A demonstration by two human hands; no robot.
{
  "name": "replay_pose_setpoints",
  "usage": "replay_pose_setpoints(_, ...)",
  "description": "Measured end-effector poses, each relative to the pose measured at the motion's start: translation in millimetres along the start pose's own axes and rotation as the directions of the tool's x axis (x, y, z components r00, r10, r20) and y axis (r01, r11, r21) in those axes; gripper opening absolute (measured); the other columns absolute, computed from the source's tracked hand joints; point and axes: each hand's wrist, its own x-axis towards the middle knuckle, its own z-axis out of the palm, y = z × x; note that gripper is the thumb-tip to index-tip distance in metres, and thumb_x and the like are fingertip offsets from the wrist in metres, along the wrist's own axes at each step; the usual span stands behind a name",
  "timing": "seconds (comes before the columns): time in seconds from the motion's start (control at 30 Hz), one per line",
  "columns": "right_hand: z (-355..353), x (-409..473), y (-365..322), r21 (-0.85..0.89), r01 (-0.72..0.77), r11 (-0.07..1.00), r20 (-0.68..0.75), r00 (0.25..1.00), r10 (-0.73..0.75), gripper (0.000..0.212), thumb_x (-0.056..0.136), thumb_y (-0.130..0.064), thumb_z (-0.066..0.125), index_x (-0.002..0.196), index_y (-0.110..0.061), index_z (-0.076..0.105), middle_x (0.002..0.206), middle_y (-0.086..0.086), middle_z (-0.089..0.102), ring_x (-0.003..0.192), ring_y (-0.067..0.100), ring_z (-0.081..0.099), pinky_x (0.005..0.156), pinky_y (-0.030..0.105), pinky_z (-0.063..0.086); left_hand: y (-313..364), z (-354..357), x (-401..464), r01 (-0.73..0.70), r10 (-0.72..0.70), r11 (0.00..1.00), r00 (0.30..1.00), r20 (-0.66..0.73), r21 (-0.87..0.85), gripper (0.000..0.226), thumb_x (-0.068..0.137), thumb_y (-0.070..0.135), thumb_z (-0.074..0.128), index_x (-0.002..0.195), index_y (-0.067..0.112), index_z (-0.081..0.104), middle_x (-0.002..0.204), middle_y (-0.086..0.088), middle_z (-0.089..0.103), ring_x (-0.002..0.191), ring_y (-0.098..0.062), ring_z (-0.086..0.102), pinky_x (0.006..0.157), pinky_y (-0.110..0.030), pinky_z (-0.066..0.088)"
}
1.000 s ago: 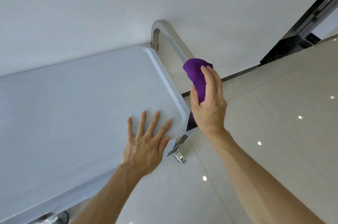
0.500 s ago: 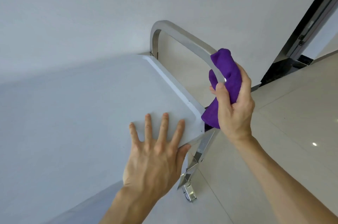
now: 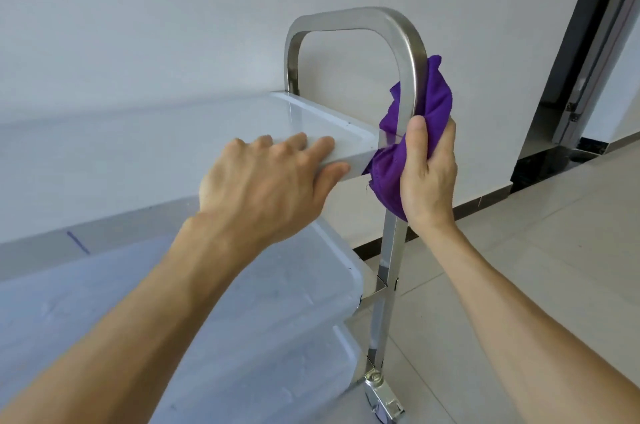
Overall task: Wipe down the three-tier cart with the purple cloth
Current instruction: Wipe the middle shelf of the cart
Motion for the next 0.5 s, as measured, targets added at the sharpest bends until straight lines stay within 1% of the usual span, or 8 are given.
replay_pose_setpoints(0.1,-9.4,-17.1,0.5,-0.013,0.023,1.000,0.080,0.997,-0.022,0.039,0.099,-0.043,0.050,0.136,-0.033,0.042,0.110,-0.023,0.064,0.101,-0.001,0.062,0.083,0.011,0.046,-2.5,-1.1,-0.9,-0.005,0.004,0.998,1.000,-0.009,-0.057,0.056,0.096,0.061,0.007,0.130,0.039,0.046,0.119,0.010,0.065,0.095,-0.029,0.066,0.061,-0.033,0.036)
replay_pose_setpoints(0.17,-10.6,-26.9,-0.8,0.013,0.023,1.000,0.113,0.993,-0.025,0.040,0.098,-0.040,0.055,0.133,-0.048,0.036,0.119,-0.010,0.061,0.106,0.008,0.061,0.089,0.024,0.051,-1.8,-1.5,-1.3,0.000,0.001,0.996,1.000,0.011,-0.094,0.055,0.095,0.060,0.007,0.130,0.039,0.045,0.123,0.012,0.063,0.100,-0.029,0.065,0.066,-0.035,0.041)
replay_pose_setpoints(0.2,-10.6,-29.3,-1.5,0.026,0.029,0.999,0.119,0.992,-0.032,0.043,0.098,-0.038,0.057,0.133,-0.049,0.035,0.122,-0.008,0.059,0.109,0.010,0.060,0.091,0.030,0.052,-0.7,-1.5,-1.8,-0.001,0.003,0.995,1.000,0.018,-0.105,0.055,0.095,0.059,0.007,0.130,0.039,0.044,0.123,0.012,0.062,0.101,-0.029,0.064,0.068,-0.036,0.042)
replay_pose_setpoints(0.23,-11.3,-30.2,-1.9,0.041,0.032,0.999,0.133,0.990,-0.037,0.047,0.097,-0.035,0.059,0.137,-0.044,0.035,0.127,-0.006,0.057,0.112,0.012,0.059,0.093,0.032,0.052,0.4,-1.5,-2.8,-0.002,0.004,0.994,1.000,0.018,-0.110,0.055,0.095,0.059,0.006,0.130,0.038,0.044,0.122,0.012,0.062,0.102,-0.029,0.063,0.068,-0.036,0.041)
replay_pose_setpoints(0.3,-17.6,-31.5,0.6,0.074,0.017,0.997,0.204,0.979,-0.032,0.062,0.094,-0.024,0.062,0.146,-0.033,0.029,0.137,-0.005,0.049,0.120,0.009,0.054,0.096,0.025,0.049,1.3,-0.8,-5.6,-0.004,0.004,0.995,1.000,-0.004,-0.102,0.054,0.095,0.058,0.007,0.129,0.039,0.044,0.121,0.013,0.062,0.101,-0.028,0.063,0.066,-0.034,0.038)
replay_pose_setpoints(0.37,-29.1,-32.3,7.0,0.077,-0.002,0.997,0.320,0.947,-0.022,0.082,0.086,-0.008,0.060,0.152,-0.034,0.020,0.140,-0.003,0.043,0.122,0.007,0.051,0.092,0.019,0.048,0.8,-0.5,-6.7,0.003,-0.005,0.995,1.000,-0.028,-0.096,0.052,0.096,0.059,0.008,0.128,0.041,0.044,0.120,0.014,0.063,0.100,-0.028,0.064,0.066,-0.034,0.036)
replay_pose_setpoints(0.43,-37.9,-34.3,11.6,-0.020,0.028,0.999,0.399,0.917,-0.017,0.096,0.079,-0.004,0.063,0.154,-0.035,0.013,0.139,-0.002,0.040,0.124,0.009,0.048,0.093,0.024,0.051,0.7,-1.1,-6.6,0.015,-0.017,0.995,1.000,-0.025,-0.103,0.051,0.096,0.060,0.009,0.130,0.043,0.044,0.123,0.015,0.062,0.101,-0.029,0.064,0.067,-0.034,0.034)
replay_pose_setpoints(0.5,-39.4,-35.2,13.8,-0.109,0.048,0.993,0.394,0.919,-0.001,0.102,0.078,-0.010,0.074,0.154,-0.033,0.010,0.143,-0.003,0.036,0.131,0.008,0.042,0.100,0.028,0.048,1.1,-1.4,-5.0,0.020,-0.022,0.995,1.000,-0.017,-0.103,0.051,0.096,0.060,0.009,0.131,0.045,0.043,0.125,0.015,0.062,0.102,-0.029,0.063,0.067,-0.034,0.034)
